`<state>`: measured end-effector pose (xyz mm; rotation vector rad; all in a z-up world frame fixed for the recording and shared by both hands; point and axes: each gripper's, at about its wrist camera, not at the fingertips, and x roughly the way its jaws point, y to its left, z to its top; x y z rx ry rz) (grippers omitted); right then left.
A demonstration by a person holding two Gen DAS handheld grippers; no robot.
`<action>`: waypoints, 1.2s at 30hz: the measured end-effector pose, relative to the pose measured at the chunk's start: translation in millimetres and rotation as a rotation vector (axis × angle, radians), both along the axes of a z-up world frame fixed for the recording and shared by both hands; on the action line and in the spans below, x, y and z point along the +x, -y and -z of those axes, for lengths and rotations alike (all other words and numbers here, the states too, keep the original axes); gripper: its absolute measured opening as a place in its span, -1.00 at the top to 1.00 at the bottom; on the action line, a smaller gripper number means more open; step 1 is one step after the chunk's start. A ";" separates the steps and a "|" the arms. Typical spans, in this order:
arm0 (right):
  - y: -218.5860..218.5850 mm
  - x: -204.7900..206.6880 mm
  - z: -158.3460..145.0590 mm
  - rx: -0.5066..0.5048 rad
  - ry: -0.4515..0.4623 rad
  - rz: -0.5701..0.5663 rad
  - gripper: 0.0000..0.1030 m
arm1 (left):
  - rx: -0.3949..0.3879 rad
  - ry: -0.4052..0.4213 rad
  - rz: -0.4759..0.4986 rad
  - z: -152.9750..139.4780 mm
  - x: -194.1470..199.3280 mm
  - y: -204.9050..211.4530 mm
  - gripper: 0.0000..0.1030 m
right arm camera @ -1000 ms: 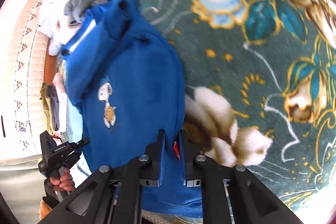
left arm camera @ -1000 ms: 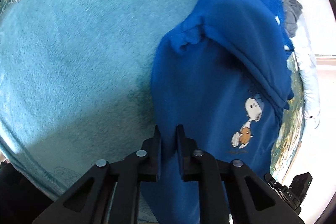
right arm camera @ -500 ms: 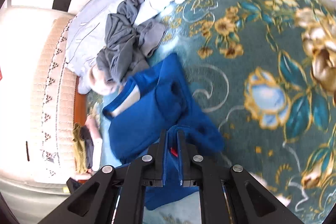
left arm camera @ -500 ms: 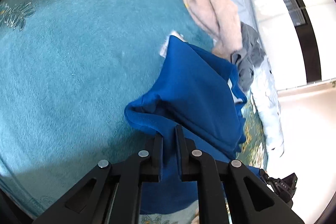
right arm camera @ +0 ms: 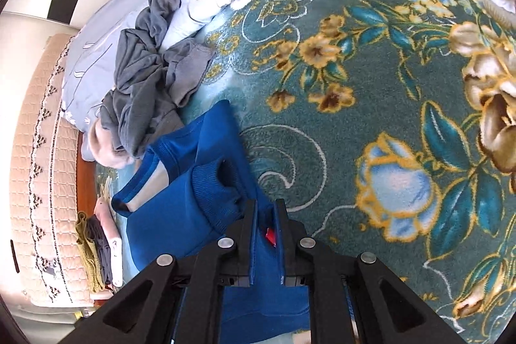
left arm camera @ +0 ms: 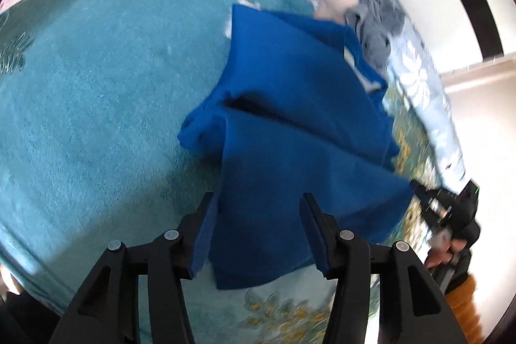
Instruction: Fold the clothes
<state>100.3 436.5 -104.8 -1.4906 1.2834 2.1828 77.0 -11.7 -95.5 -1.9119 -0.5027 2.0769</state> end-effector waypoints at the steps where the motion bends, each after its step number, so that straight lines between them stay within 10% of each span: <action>1: -1.6 0.2 -0.8 -0.001 0.000 0.003 0.76 | -0.020 0.039 0.028 6.5 3.6 -3.6 -0.04; 14: 7.3 62.9 5.1 -0.001 0.055 -0.206 0.08 | -0.017 0.267 0.034 51.2 12.4 0.9 -0.04; 36: 6.8 14.6 52.0 0.077 0.122 -0.197 0.07 | -0.009 0.276 0.051 53.6 23.2 6.3 -0.10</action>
